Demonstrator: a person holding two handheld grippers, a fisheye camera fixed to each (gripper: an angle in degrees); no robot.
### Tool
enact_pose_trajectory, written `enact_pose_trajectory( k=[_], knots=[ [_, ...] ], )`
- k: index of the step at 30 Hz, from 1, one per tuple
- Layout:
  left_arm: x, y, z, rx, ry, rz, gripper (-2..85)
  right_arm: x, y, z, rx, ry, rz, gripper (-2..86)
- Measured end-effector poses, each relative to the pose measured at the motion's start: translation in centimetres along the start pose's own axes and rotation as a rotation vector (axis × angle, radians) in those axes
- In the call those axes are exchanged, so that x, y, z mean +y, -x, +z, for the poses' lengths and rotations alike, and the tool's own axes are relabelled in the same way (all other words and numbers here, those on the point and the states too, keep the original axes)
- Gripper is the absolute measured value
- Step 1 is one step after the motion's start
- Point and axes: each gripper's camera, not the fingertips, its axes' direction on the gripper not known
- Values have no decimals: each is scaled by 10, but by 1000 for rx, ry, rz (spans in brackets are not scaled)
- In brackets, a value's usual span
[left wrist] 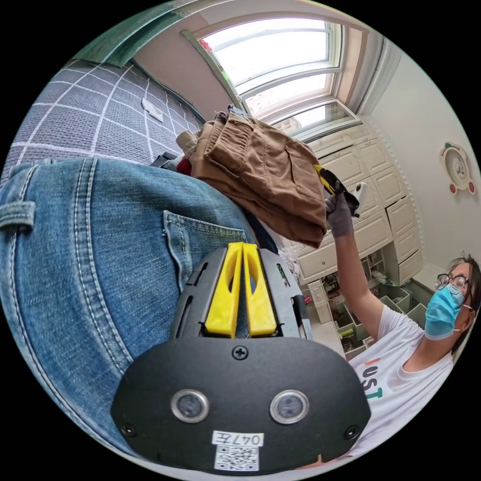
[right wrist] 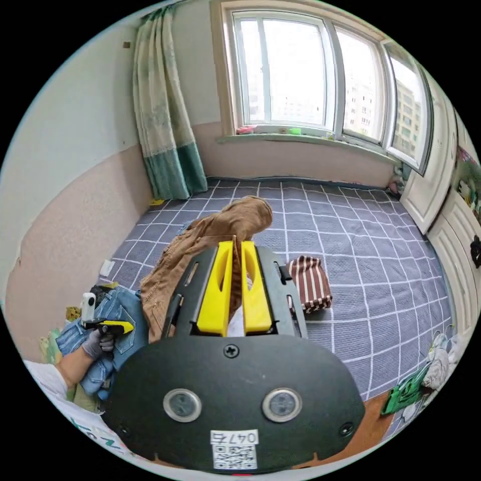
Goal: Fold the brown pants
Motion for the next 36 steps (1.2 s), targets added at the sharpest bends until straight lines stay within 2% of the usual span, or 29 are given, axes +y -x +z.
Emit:
enact_pose_trajectory(
  k=[1, 3, 4, 6, 8, 10, 13, 15, 18, 20, 23, 29, 32, 36],
  knots=[
    [4, 0, 0, 3, -1, -1, -9, 0, -3, 14, 21, 39, 17, 0],
    [9, 1, 1, 9, -4, -2, -9, 19, -9, 77, 111, 249, 81, 11],
    [13, 1, 1, 17, -5, -3, -9, 27, -10, 88, 121, 278, 107, 15],
    [18, 1, 1, 26, -6, -3, -9, 51, 0, 85, 133, 194, 173, 54],
    [23, 0, 2, 28, -7, 0, -9, 55, 25, 63, 172, 121, 133, 92],
    [28, -3, 2, 28, -11, 1, -9, 58, 70, 31, 197, 7, 17, 111],
    [34, -8, 3, 23, -14, 7, -9, 68, 179, -7, 142, -123, -339, 114],
    [37, -11, 2, 24, -15, 7, -8, 79, 272, 4, 112, -71, -626, 132],
    [40, -16, 1, 27, -16, 7, -8, 99, 368, 47, 165, 52, -896, 181],
    [41, -19, -1, 27, -17, 10, -8, 115, 412, 71, 216, 93, -1016, 196],
    [41, -23, -4, 23, -27, 2, -9, 140, 458, 81, 354, 37, -1191, 173],
    [40, -35, -11, 30, -31, 16, -8, 150, 474, 57, 415, -21, -1210, 116],
    [36, -41, -16, 31, -33, 19, -8, 152, 471, 41, 396, -111, -1169, 117],
    [29, -51, -23, 28, -37, 26, -8, 145, 495, 58, 402, -95, -1148, 140]
  ],
)
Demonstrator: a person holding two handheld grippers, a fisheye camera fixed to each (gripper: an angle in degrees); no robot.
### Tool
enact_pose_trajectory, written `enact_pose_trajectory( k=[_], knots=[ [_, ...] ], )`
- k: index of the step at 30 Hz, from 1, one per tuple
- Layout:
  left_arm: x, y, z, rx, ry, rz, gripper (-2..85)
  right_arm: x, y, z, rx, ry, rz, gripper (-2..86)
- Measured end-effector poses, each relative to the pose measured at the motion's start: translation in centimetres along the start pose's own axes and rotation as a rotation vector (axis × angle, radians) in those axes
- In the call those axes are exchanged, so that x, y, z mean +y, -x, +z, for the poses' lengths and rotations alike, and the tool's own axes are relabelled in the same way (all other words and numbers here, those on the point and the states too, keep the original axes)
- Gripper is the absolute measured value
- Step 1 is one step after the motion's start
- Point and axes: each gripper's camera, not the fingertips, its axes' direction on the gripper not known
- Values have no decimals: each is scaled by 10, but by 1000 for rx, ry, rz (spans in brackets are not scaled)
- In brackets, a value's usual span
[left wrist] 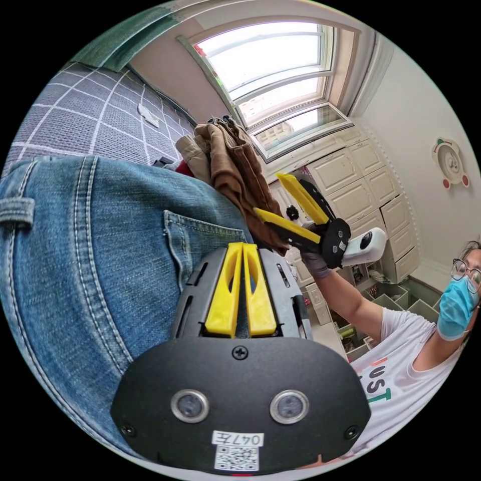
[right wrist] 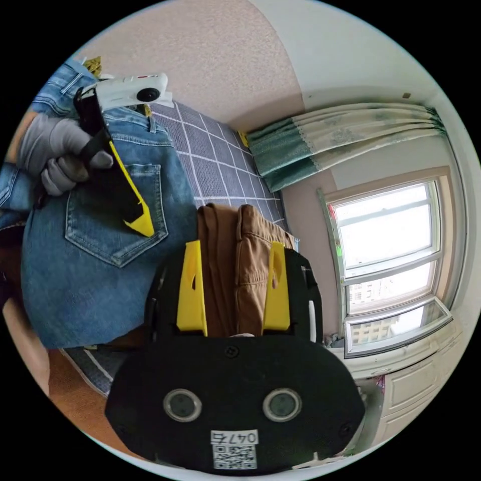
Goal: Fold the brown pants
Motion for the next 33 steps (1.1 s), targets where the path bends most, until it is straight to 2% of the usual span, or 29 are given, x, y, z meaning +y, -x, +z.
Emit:
enact_pose_trajectory(
  k=[2, 5, 7, 9, 12, 14, 16, 18, 22, 24, 28, 30, 33],
  knots=[
    [-5, -4, -3, 1, 0, 0, -8, -11, 6, 17, 28, 55, -7, 130],
    [-14, -10, -10, 1, 0, 1, -8, -11, 5, 37, 85, 110, 5, 53],
    [-21, -16, -15, 1, -2, 6, -8, 1, -26, 29, 40, 54, 171, 28],
    [-27, -21, -19, 0, -4, 10, -9, 33, -95, 18, -47, -21, 538, 16],
    [-38, -29, -25, -7, -6, 17, -9, 75, -155, 30, -148, -90, 858, 14],
    [-46, -34, -30, -8, -6, 19, -9, 73, -158, 54, -160, -35, 832, 17],
    [-57, -39, -37, -3, -6, 16, -9, 64, -142, 87, -204, 51, 700, 25],
    [-66, -42, -42, 2, -6, 14, -9, 71, -129, 115, -300, 104, 659, 44],
    [-87, -53, -55, 10, -7, 16, -9, 122, -156, 95, -478, -6, 819, 131],
    [-97, -58, -60, 10, -7, 16, -9, 183, -167, 51, -609, -138, 922, 135],
    [-120, -73, -72, 5, -5, 14, -9, 292, -124, 0, -787, -192, 1066, 121],
    [-131, -80, -76, 4, -4, 13, -9, 346, -66, -21, -798, -109, 1155, 127],
    [-149, -94, -84, -7, -5, 8, -9, 378, -4, -31, -864, -49, 1261, 140]
  ],
)
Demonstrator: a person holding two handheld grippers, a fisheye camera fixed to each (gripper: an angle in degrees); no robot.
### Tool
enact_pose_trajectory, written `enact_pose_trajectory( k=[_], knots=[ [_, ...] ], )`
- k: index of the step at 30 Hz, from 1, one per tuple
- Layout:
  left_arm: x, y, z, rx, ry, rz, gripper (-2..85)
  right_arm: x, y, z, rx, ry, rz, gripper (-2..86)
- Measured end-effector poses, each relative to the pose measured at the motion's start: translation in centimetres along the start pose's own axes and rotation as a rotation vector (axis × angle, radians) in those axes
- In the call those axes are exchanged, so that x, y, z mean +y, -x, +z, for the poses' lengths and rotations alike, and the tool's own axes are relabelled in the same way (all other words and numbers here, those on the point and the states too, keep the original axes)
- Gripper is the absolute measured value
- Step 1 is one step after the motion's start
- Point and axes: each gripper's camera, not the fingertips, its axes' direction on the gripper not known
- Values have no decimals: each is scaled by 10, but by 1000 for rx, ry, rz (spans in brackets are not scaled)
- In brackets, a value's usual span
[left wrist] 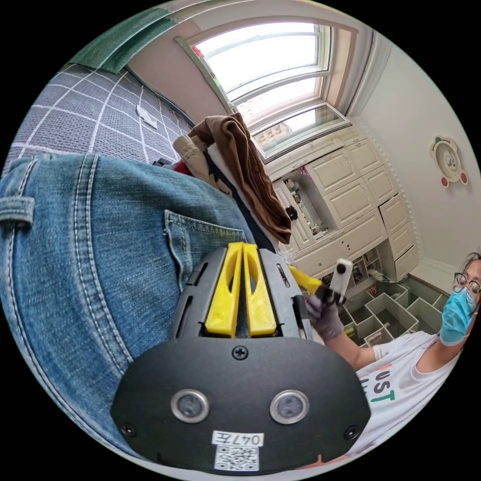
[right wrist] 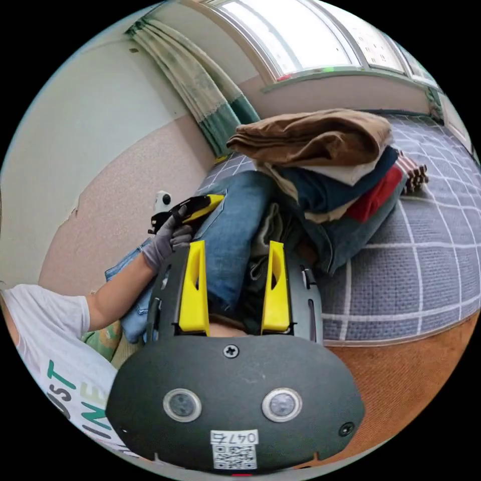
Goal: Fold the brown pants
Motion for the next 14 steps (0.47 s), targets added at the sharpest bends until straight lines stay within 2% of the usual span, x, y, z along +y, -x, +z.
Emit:
enact_pose_trajectory(
  k=[3, 5, 7, 8, 10, 11, 13, 14],
  knots=[
    [-21, -18, -10, 2, 11, -26, -9, 22, -4, 23, 9, 73, 50, 135],
    [-31, -38, -31, 52, -31, -86, -10, 19, -3, 29, -23, 141, 30, 66],
    [-30, -103, -88, 241, -216, -40, -10, 15, 7, 14, 12, 136, 12, 25],
    [-28, -126, -105, 250, -245, -5, -10, 12, 20, 1, 40, 118, -37, 16],
    [-7, -226, -173, 65, -323, 136, -10, 6, 50, -15, 124, 105, -153, 8],
    [1, -248, -188, -13, -345, 157, -10, 2, 76, -25, 192, 95, -254, 5],
    [40, -313, -227, -306, -464, 167, -10, -2, 114, -43, 300, 51, -399, 2],
    [50, -323, -232, -358, -488, 162, -10, -1, 135, -58, 359, 14, -482, 0]
  ],
)
